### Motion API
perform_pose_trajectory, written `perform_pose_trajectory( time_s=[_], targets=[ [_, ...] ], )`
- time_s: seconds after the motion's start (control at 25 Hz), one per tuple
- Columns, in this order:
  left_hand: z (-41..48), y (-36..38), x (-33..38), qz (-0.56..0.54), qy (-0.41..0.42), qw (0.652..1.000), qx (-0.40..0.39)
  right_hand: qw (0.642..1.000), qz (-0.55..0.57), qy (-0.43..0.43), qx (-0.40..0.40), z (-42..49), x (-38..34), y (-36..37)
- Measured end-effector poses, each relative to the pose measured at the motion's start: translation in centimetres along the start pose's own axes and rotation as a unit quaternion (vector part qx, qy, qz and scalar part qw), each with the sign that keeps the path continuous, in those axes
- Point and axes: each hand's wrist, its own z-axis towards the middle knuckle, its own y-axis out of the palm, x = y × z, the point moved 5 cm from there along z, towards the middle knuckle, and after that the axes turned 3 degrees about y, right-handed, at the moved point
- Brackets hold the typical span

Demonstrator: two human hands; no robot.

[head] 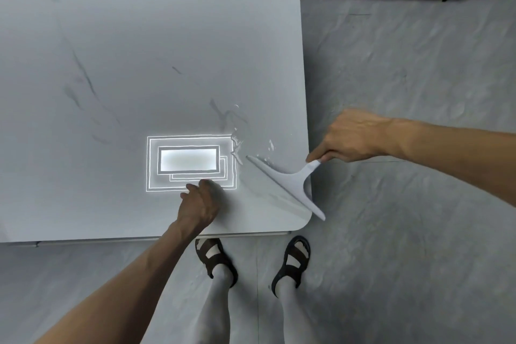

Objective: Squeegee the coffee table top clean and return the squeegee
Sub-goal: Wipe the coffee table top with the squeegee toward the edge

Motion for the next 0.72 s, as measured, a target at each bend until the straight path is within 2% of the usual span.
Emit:
perform_pose_trajectory(
  time_s=[0.16, 0.32, 0.44, 0.72],
  targets=[
    [0.1, -1.9, -1.9, -0.055, 0.017, 0.990, 0.126, 0.997, 0.075, -0.029, 0.014, 4.6, -6.7, 0.7],
    [0.9, -3.3, -3.7, -0.099, 0.045, 0.985, 0.136, 0.990, 0.141, -0.008, 0.013, 10.3, -11.3, 0.7],
    [1.4, -3.4, -3.1, -0.066, 0.090, 0.984, 0.137, 0.985, 0.170, 0.035, 0.015, 10.3, -9.4, 1.3],
    [1.6, -1.8, 0.8, -0.065, 0.100, 0.990, 0.080, 0.956, 0.188, 0.213, 0.074, 5.2, -0.3, 2.3]
  ],
)
